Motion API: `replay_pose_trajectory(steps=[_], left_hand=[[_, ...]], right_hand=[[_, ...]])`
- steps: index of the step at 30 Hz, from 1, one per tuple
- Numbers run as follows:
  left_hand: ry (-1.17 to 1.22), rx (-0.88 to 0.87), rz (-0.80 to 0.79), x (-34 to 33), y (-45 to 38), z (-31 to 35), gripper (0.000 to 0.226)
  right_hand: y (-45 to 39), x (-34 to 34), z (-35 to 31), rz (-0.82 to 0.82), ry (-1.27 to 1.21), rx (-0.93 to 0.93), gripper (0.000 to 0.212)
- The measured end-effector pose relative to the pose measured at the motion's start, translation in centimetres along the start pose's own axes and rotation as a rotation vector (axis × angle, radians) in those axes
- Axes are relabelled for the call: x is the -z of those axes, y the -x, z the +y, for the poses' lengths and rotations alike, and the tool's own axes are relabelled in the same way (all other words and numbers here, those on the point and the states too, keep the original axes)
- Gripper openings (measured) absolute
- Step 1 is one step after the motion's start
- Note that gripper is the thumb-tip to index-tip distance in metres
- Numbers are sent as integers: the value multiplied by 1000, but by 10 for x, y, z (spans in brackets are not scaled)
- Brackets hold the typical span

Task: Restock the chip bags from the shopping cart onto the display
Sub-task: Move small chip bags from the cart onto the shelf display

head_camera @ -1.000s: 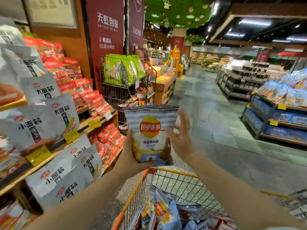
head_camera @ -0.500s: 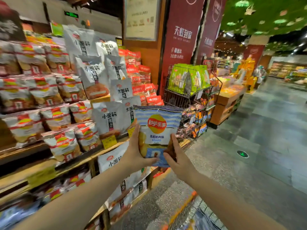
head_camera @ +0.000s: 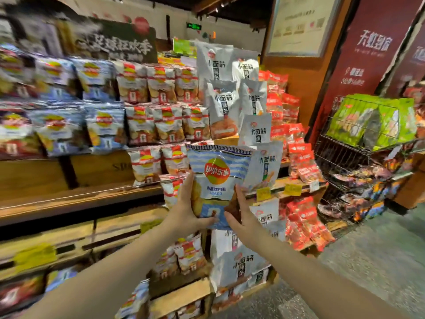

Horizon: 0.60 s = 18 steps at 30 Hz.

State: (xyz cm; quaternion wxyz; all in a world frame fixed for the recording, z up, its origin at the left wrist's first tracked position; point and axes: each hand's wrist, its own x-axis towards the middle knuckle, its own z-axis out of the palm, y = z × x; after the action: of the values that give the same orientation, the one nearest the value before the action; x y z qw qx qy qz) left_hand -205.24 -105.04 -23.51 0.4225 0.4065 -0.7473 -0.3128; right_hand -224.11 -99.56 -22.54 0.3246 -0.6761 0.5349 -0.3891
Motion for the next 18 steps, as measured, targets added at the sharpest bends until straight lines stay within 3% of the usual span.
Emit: replay_pose_trajectory(steps=[12, 18], left_hand=[[-183, 200, 127, 182, 17, -101, 122], [-218, 314, 168, 240, 29, -141, 124]], right_hand=[[-130, -171, -48, -229, -13, 118, 79], [-172, -234, -66, -338, -14, 110, 79]])
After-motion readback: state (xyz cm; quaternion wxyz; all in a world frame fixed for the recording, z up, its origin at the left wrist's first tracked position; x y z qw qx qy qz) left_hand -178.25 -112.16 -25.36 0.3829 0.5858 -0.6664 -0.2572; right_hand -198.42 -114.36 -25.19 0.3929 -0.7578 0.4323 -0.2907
